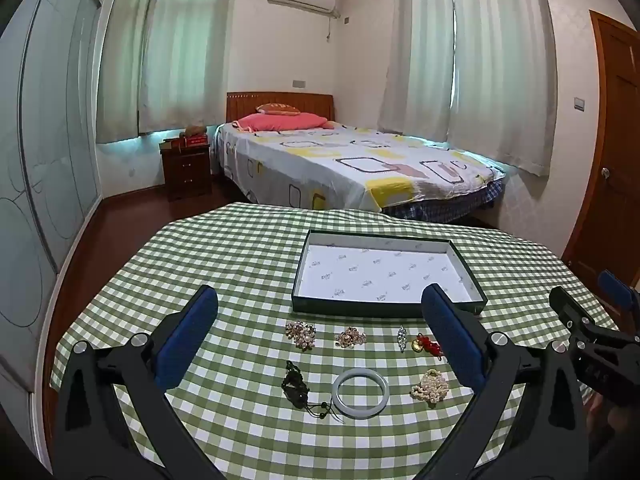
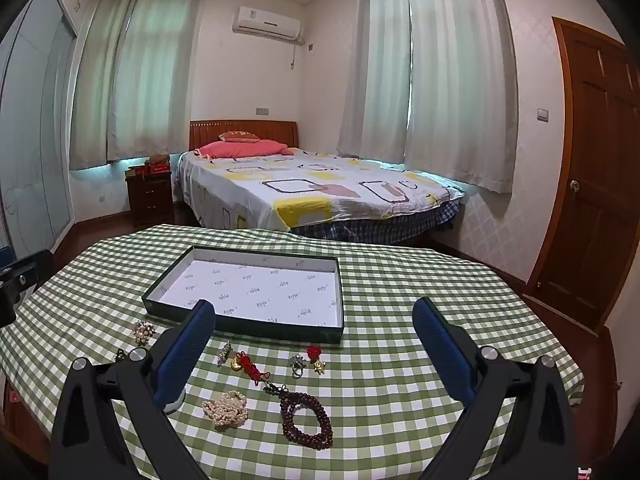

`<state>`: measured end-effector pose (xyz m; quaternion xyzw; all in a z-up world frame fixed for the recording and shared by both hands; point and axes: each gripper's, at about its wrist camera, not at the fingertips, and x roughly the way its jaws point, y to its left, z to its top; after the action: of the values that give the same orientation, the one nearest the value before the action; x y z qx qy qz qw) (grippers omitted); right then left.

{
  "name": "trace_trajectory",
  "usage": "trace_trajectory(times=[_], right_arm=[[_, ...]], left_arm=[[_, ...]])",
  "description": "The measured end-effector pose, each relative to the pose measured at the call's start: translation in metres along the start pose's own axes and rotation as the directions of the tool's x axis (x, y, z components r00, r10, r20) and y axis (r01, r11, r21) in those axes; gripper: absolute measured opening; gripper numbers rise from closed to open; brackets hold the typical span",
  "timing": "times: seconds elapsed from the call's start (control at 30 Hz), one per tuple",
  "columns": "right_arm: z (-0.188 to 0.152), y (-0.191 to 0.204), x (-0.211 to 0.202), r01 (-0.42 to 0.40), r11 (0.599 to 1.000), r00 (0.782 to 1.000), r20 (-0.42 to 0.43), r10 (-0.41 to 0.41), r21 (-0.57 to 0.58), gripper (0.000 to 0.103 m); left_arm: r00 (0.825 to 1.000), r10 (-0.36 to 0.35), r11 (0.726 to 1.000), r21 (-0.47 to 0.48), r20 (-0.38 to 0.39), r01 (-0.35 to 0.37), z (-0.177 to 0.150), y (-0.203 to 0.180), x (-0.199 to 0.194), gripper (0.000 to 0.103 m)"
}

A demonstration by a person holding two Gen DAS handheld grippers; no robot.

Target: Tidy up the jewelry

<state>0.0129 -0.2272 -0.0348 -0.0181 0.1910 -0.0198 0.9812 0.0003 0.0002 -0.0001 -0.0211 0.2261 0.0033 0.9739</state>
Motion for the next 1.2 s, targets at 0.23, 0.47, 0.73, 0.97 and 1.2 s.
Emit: trace_trajectory(times=[0.23,0.47,0.73,0.97,1.2], right_arm=[[0.0,0.002,-0.004,0.004,1.0,1.0,0.001,-0.004,-0.011,0.096],[0.012,0.007,-0.002,0.005,1.0,1.0,0.003,-0.005,-0.012,0.096],[0.011,0.0,-0.008,-0.006,1.0,1.0,0.013,0.006,0.002,0.096],[0.007,0.0,-0.006,-0.002,1.0,1.0,0.012,0.002,0.002,0.096],[0.002,0.001,-0.005,-0.002,1.0,1.0,0.017,0.002,0.004,0.096]], left_arm=[[1.0,-0.011,1.0,-0.006,0.022,0.011,-0.003,0.003,-0.007,0.099],[1.0,-0.008,1.0,0.0,0.007,0.008,0.0,-0.003,-0.009,0.099],[1.0,-0.008,1.0,-0.001,-0.001,0.008,0.001,-0.004,-0.011,0.099],[1.0,-0.007,1.0,-0.005,-0.004,0.007,-0.001,-0.001,-0.008,0.099],[1.0,-0.007,1.0,-0.007,-0.003,0.007,-0.001,-0.001,-0.009,0.099]])
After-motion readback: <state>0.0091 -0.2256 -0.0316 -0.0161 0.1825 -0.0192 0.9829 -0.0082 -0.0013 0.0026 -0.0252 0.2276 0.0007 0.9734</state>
